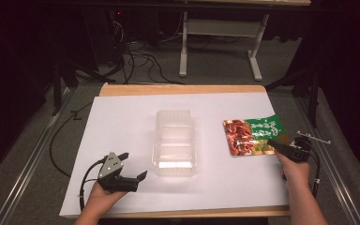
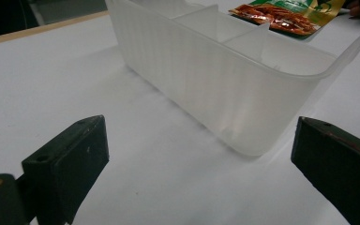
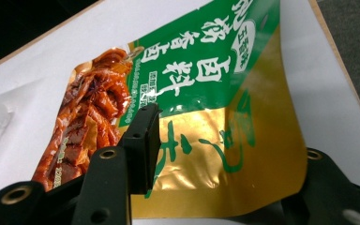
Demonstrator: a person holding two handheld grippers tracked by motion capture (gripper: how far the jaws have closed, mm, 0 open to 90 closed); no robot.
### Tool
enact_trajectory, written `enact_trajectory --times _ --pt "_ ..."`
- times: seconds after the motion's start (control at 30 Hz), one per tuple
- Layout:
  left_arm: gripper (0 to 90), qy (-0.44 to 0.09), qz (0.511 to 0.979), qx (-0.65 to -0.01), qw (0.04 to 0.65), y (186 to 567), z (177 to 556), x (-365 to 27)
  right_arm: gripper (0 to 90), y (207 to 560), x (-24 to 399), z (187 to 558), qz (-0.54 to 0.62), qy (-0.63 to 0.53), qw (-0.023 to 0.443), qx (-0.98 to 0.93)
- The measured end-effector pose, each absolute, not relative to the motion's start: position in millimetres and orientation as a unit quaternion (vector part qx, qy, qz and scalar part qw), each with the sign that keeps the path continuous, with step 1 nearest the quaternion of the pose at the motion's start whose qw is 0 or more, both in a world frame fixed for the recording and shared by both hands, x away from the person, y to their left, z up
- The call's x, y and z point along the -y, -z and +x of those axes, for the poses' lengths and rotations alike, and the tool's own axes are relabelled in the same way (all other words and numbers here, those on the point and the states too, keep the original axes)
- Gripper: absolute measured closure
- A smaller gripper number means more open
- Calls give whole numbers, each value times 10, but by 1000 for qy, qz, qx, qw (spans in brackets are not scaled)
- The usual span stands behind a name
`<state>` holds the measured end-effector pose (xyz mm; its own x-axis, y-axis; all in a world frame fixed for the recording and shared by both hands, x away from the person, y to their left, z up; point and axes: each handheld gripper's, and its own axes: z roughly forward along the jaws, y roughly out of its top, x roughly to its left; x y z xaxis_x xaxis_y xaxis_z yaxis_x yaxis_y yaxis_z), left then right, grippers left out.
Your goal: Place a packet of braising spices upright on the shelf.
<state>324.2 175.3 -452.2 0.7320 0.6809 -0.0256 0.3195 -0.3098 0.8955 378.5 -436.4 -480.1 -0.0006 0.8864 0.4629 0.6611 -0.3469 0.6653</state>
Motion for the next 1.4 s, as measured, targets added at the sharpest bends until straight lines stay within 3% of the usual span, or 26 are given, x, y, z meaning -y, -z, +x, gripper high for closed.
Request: enact_trajectory --times 0.17,0.63,1.4 --pt "49 -181 788 -317 496 4522 3241 -1747 581 4802 4359 3794 696 -427 134 -561" --pt "49 -181 785 -320 498 4514 3241 -1758 900 4766 4395 3702 684 -457 173 -542" --pt "51 -185 782 -320 501 4496 3230 -1778 900 4638 4313 3631 646 -481 226 -547"
